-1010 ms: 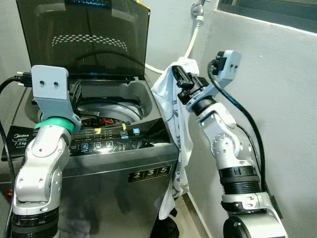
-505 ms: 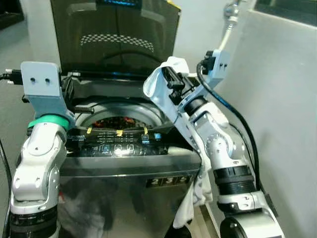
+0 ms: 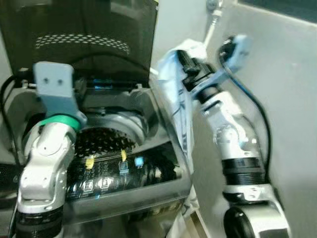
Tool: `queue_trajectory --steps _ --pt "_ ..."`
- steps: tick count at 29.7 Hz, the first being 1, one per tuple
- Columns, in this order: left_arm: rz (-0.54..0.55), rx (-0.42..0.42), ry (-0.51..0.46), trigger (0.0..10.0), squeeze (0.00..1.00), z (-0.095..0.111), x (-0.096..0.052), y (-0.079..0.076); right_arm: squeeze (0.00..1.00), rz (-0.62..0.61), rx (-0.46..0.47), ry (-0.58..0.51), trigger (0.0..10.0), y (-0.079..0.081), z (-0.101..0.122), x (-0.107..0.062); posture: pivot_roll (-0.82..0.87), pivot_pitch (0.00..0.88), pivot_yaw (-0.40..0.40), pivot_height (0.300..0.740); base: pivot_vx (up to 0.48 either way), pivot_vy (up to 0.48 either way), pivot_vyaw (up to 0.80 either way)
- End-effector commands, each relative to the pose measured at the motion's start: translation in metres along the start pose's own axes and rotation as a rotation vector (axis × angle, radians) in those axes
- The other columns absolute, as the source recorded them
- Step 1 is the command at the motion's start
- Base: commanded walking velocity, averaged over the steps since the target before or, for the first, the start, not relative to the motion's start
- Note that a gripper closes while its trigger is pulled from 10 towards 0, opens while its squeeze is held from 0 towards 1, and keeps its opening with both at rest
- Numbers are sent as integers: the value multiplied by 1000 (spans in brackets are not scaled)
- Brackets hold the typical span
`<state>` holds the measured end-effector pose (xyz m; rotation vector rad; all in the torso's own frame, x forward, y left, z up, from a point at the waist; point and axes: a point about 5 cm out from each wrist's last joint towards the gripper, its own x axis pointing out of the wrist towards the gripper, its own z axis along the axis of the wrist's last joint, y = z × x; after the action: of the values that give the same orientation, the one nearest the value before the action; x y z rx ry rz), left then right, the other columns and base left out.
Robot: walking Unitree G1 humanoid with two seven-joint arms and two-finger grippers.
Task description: Clothes washing
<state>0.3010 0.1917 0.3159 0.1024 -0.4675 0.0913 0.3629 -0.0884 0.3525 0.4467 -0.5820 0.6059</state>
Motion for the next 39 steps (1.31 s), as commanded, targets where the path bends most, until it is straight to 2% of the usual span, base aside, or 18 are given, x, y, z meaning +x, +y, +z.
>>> queue_trajectory --steps 1,15,17,20,22,23,25,26,27,28,32,33,34,35,36,37,38,39 --pt "21 4 -8 10000 0 1 -2 4 0 52 14 -20 10000 13 2 6 75 0 -92 740 0 0 0" --pt "8 7 -10 10000 0 -1 -3 -2 0 103 -7 15 10000 17 -1 8 62 0 -93 740 0 0 0" --pt "10 36 -21 10000 0 -1 -2 -1 0 211 0 -36 10000 34 22 27 49 0 -78 740 0 0 0" --pt "15 44 -22 10000 0 -1 -1 0 0 270 -16 -63 10000 44 36 37 46 0 -76 740 0 0 0" --pt "19 63 -30 10000 0 0 3 2 0 387 13 -226 10000 68 92 58 41 0 -79 740 0 0 0" --pt "19 63 -30 10000 0 0 3 2 0 387 13 -226 10000 68 92 58 41 0 -79 740 0 0 0" --pt "24 75 -44 10000 0 2 4 2 0 410 298 -485 10000 73 164 65 48 0 -90 740 0 0 0" --pt "27 77 -48 10000 0 2 4 2 0 428 427 -559 10000 71 182 63 48 0 -90 740 0 0 0" --pt "27 77 -48 10000 0 2 4 2 0 428 427 -559 10000 71 182 63 48 0 -90 740 0 0 0" --pt "30 76 -50 10000 0 2 3 2 0 451 482 -558 10000 70 187 63 48 0 -90 740 0 0 0" --pt "32 77 -49 10000 0 2 3 3 0 458 485 -501 10000 69 175 64 48 0 -91 740 0 0 0" --pt "33 78 -48 10000 0 1 2 3 0 457 461 -424 10000 70 158 66 47 0 -88 740 0 0 0" --pt "33 78 -48 10000 0 1 2 3 0 457 461 -424 10000 70 158 66 47 0 -88 740 0 0 0" --pt "32 80 -47 10000 0 1 2 3 0 441 384 -269 10000 71 121 69 46 0 -81 740 0 0 0" --pt "32 80 -47 10000 0 1 2 3 0 441 384 -269 10000 71 121 69 46 0 -81 740 0 0 0" --pt "31 83 -46 10000 0 1 3 4 0 425 280 -94 10000 71 78 67 44 0 -75 740 0 0 0" --pt "31 83 -46 10000 0 1 3 4 0 425 280 -94 10000 71 78 67 44 0 -75 740 0 0 0" --pt "28 87 -44 10000 0 0 4 4 0 401 154 98 10000 71 27 59 45 0 -73 740 0 0 0"
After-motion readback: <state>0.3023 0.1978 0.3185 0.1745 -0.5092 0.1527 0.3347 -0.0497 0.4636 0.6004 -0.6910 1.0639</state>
